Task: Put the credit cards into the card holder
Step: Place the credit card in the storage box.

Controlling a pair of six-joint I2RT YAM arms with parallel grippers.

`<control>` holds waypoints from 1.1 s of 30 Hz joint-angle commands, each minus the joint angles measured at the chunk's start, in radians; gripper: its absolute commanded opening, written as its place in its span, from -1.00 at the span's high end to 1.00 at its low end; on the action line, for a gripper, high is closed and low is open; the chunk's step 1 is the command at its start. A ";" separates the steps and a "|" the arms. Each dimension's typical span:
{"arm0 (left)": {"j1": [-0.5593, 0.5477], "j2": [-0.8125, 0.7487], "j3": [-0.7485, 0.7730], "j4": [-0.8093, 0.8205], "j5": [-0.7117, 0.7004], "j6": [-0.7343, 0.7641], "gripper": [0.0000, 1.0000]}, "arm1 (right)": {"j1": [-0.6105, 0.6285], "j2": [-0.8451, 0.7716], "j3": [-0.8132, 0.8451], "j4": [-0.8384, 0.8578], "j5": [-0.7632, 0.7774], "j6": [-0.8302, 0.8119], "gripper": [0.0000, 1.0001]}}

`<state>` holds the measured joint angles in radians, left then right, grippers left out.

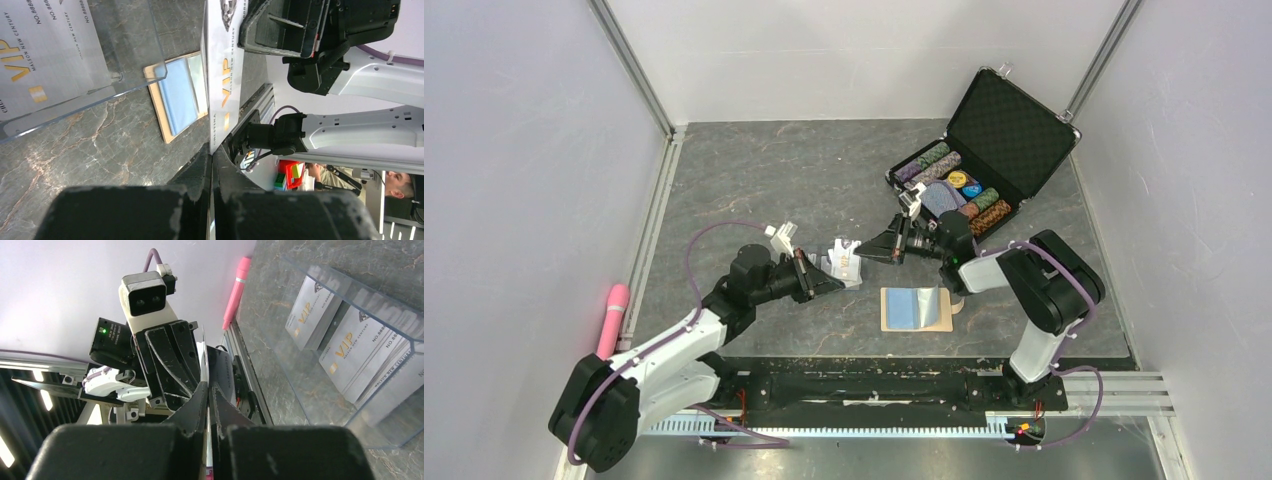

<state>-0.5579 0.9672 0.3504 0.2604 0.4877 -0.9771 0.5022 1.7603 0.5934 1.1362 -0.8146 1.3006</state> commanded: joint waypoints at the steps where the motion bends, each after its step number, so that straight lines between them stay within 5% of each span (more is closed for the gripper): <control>1: 0.003 -0.032 -0.007 -0.024 -0.017 0.058 0.95 | 0.004 0.002 0.050 0.040 -0.011 -0.020 1.00; 11: 0.013 -0.074 0.004 -0.168 -0.099 0.078 0.95 | -0.080 -0.094 0.126 -0.280 0.017 -0.212 1.00; 23: 0.033 0.076 0.133 -0.224 -0.130 0.113 0.95 | -0.130 -0.259 0.157 -0.700 0.016 -0.504 1.00; 33: 0.038 0.228 0.211 -0.254 -0.127 0.129 0.95 | -0.159 -0.368 0.042 -0.804 0.021 -0.579 1.00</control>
<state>-0.5247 1.1553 0.5121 0.0265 0.3676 -0.9134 0.3508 1.4357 0.6617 0.3882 -0.8024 0.7864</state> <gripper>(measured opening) 0.031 0.005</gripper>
